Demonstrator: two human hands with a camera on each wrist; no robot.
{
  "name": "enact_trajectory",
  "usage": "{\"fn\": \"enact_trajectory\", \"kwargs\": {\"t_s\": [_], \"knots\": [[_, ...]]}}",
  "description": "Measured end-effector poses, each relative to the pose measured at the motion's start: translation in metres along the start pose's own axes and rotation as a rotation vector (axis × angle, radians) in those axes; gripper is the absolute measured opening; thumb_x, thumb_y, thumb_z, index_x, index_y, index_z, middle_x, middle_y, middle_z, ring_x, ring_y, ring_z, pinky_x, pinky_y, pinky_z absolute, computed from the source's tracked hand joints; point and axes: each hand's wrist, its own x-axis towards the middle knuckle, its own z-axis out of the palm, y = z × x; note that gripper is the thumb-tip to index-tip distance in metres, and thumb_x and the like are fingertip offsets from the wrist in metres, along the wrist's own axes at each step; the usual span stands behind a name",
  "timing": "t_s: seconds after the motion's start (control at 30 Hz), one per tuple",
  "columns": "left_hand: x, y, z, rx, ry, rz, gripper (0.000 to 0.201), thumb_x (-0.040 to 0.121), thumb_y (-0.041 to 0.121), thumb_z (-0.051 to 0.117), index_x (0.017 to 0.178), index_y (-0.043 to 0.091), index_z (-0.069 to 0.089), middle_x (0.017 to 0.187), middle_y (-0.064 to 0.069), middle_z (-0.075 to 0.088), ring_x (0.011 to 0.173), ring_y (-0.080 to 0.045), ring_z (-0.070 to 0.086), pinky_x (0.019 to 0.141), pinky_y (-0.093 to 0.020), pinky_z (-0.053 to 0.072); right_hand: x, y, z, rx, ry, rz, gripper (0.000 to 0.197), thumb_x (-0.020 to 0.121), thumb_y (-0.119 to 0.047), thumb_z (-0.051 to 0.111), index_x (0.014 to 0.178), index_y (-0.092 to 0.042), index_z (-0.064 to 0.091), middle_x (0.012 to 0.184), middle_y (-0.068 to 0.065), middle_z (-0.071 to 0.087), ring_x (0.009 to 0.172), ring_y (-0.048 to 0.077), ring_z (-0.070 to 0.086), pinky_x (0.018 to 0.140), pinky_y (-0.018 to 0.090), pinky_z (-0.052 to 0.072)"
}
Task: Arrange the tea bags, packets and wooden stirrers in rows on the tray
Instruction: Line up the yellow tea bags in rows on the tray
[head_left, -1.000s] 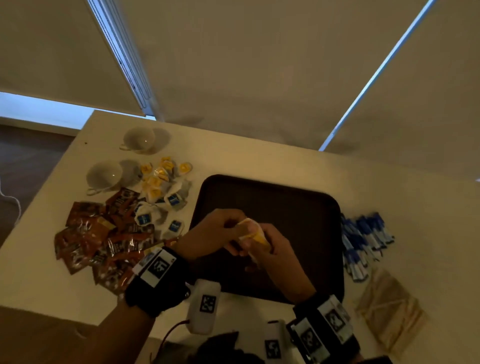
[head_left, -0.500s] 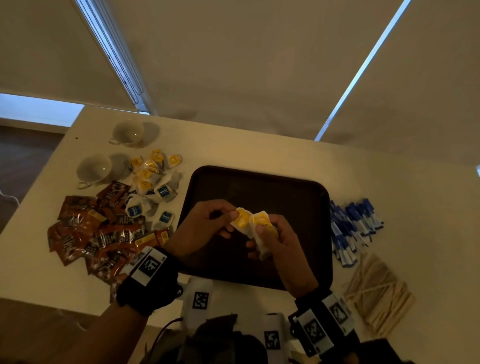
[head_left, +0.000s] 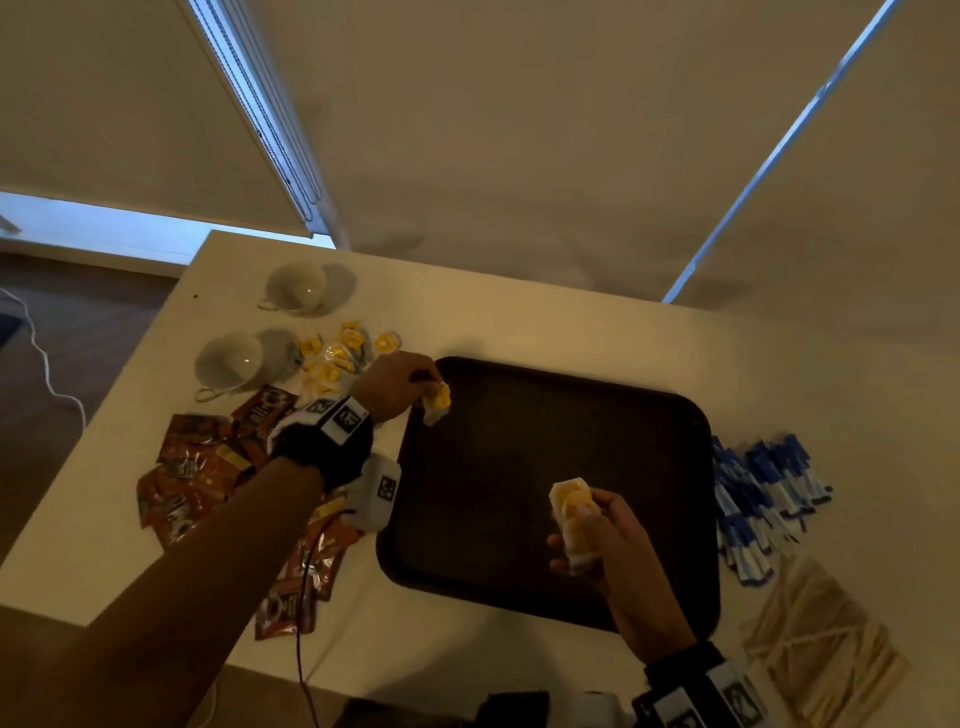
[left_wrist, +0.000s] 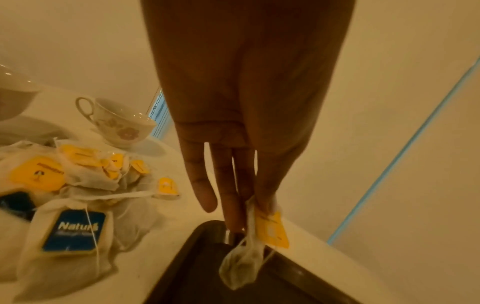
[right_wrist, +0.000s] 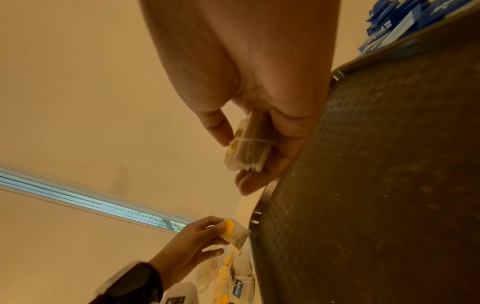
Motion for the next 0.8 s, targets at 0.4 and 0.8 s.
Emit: {"fn": "enact_trajectory", "kwargs": {"t_s": [0.4,0.8], "knots": [[0.104,-0.030,-0.001,0.300,-0.353,0.092,0.017,0.088,0.012,0.061,0.100,0.001,0.067,0.107,-0.017,0.064,0.097,-0.029,0.060,0.083,-0.032,0.047,0.043,0.001,0.038,-0.039,0.067,0.045,0.013,0.095,-0.018,0.048,0.106,-0.017,0.056,0.103,0.005,0.063,0.080,0.017,0.068,0.063,0.028,0.057],[0.114,-0.033,0.002,0.368,-0.243,0.152,0.011,0.087,0.016,0.058,0.096,0.011,0.063,0.104,-0.010,0.063,0.093,-0.025,0.058,0.077,-0.033,0.045,0.053,0.001,0.061,-0.052,0.068,0.039,0.013,0.095,-0.015,0.047,0.102,-0.022,0.055,0.104,0.001,0.062,0.081,0.014,0.068,0.064,0.026,0.057]]}}
